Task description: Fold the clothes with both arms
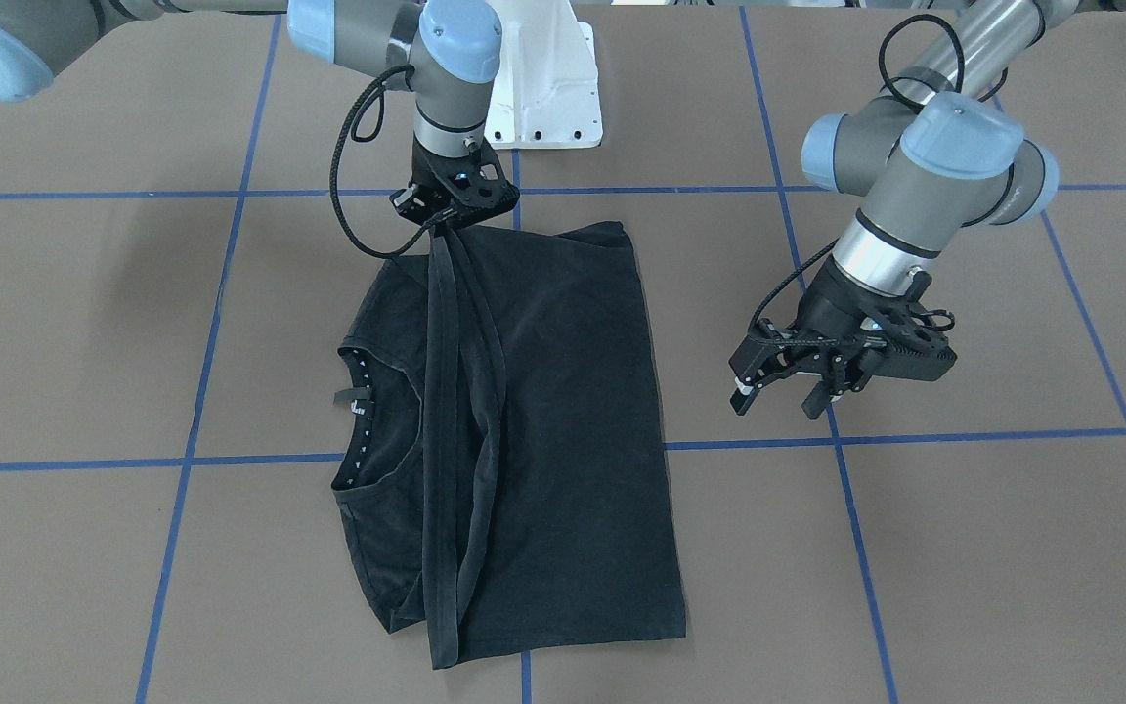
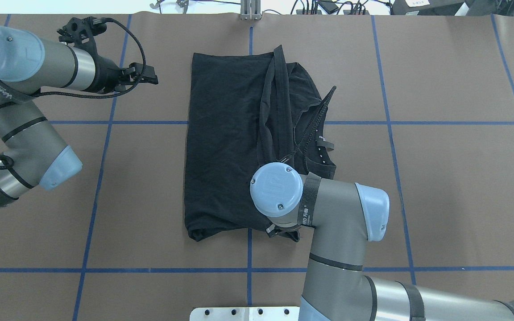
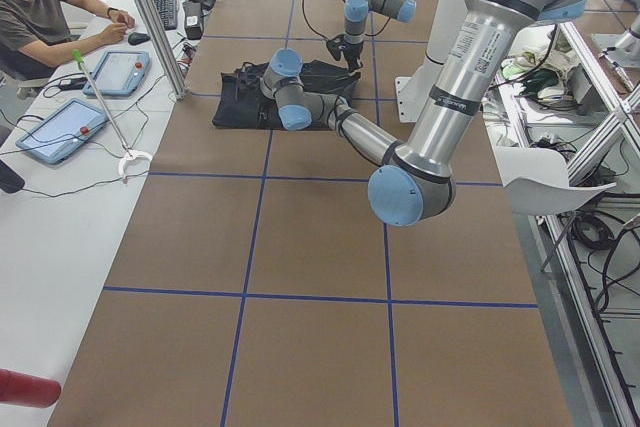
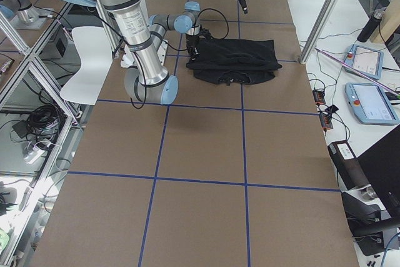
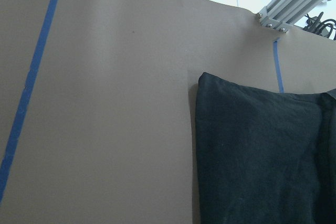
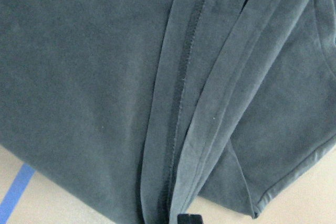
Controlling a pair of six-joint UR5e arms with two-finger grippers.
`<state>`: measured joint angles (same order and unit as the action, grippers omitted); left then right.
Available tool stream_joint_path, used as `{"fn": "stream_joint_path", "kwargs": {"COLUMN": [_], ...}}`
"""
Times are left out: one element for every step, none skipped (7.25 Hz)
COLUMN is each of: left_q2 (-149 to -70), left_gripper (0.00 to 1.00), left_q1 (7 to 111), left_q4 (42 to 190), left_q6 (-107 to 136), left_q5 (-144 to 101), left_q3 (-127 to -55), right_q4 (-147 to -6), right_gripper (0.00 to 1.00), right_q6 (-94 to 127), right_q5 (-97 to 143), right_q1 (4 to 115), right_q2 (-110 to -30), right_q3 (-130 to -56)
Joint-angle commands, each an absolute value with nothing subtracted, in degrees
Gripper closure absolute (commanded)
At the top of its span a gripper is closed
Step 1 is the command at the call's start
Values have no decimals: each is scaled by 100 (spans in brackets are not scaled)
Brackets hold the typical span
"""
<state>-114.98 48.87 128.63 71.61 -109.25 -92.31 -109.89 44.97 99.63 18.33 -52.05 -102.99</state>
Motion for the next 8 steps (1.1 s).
{"fn": "stream_joint_path", "kwargs": {"left_q2": [-11496, -11496, -11496, -11496, -11496, -11496, -11487, -11487], "left_gripper": [0, 0, 0, 0, 0, 0, 0, 0], "left_q1": [4887, 4878, 4878, 4878, 4878, 4878, 4878, 4878], "left_q4": [12867, 12867, 12867, 12858, 12867, 12867, 12867, 12867], "left_q6": [7163, 7172, 7172, 7172, 7172, 7172, 7172, 7172], "left_q5": [-10916, -10916, -10916, -10907, -10899, -10898, -10898, -10898], "left_q3": [-9229, -9229, -9229, -9220, -9228, -9229, -9220, -9228], "right_q4": [-10986, -10986, -10986, -10986, -10986, -10986, -10986, -10986], "right_gripper": [4, 3, 4, 7, 7, 14, 18, 21], "right_q6": [4588, 4588, 4597, 4588, 4588, 4588, 4579, 4579], "right_q5": [9940, 9940, 9932, 9923, 9923, 9923, 9923, 9923], "right_q1": [1758, 1740, 1705, 1696, 1696, 1688, 1679, 1679], "right_q2": [-5186, -5168, -5168, -5168, -5168, -5185, -5203, -5212], "right_q3": [-10257, -10274, -10257, -10266, -10257, -10266, -10257, -10257]}}
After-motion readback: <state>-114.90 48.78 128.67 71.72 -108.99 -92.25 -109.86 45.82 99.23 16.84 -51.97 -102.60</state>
